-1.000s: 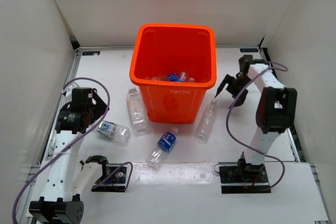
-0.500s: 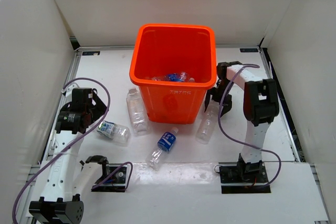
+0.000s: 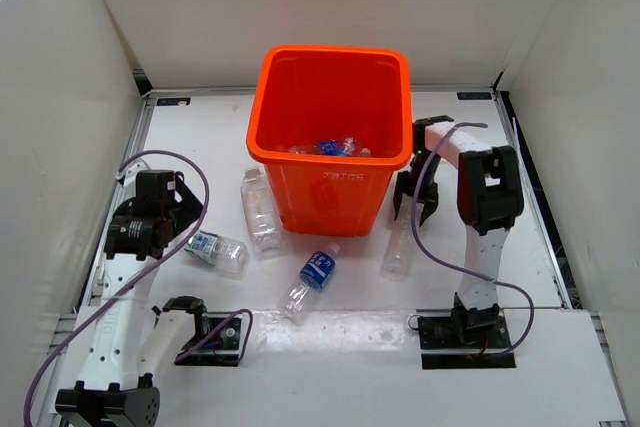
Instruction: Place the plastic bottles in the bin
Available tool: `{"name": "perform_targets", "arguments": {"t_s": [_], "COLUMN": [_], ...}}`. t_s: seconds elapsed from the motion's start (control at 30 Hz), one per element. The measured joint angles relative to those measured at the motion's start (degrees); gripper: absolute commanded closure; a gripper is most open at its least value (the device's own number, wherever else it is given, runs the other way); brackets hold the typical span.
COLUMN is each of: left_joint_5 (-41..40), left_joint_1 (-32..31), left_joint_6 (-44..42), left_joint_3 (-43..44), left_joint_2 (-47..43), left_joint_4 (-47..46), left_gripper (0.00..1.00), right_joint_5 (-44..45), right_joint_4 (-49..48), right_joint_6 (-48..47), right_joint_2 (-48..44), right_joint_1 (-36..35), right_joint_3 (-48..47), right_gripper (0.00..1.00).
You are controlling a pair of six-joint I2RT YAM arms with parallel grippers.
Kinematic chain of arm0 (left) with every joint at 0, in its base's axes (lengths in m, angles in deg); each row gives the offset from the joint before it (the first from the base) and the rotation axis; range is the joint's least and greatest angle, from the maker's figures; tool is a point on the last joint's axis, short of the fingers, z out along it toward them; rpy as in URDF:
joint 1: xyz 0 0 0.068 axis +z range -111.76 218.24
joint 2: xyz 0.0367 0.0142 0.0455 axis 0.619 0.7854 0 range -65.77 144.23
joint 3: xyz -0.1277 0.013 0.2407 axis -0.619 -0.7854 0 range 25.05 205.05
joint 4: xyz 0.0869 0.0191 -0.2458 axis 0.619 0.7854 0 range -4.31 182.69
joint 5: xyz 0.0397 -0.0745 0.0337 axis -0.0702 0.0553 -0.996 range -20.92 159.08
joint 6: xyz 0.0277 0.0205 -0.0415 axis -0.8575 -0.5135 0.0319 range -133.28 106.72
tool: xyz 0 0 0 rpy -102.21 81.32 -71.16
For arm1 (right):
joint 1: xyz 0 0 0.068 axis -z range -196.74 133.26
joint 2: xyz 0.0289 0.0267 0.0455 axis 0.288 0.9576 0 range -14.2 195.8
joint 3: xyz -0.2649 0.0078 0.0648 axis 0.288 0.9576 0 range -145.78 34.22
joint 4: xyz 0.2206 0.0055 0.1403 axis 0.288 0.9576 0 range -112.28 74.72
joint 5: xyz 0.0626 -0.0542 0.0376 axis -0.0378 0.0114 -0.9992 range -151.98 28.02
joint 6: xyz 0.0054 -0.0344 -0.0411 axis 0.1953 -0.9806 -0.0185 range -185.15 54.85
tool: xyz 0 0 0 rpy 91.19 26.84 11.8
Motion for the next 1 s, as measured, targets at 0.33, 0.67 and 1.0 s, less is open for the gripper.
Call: {"name": "perform_targets", "arguments": {"t_s": [0.33,0.67,1.0], "left_joint_5": [-0.3,-0.3,-0.2], "left_joint_1": [0.0,0.0,0.0], "left_joint_6": [0.0,0.9,2.8], "left_joint_3": [-0.7,-0.8,-0.9], "left_joint_2": [-0.4,-0.4,-0.2], "left_joint_4": [0.0,-0.3,-0.4], "left_gripper": [0.00,0.00,0.00], "right_joint_5": [0.2,-4.6,-2.5], "right_joint_4": [3.0,4.2,-2.9], "right_joint_6": [1.6,7.3,18.2], "right_joint_2": [-5.2,-11.8,-23.2], "right_joint_1": [11.2,22.5,23.7], "right_joint_3": [-7.2,-27.4,-41.7], "right_gripper": [0.96,1.00,1.00]}}
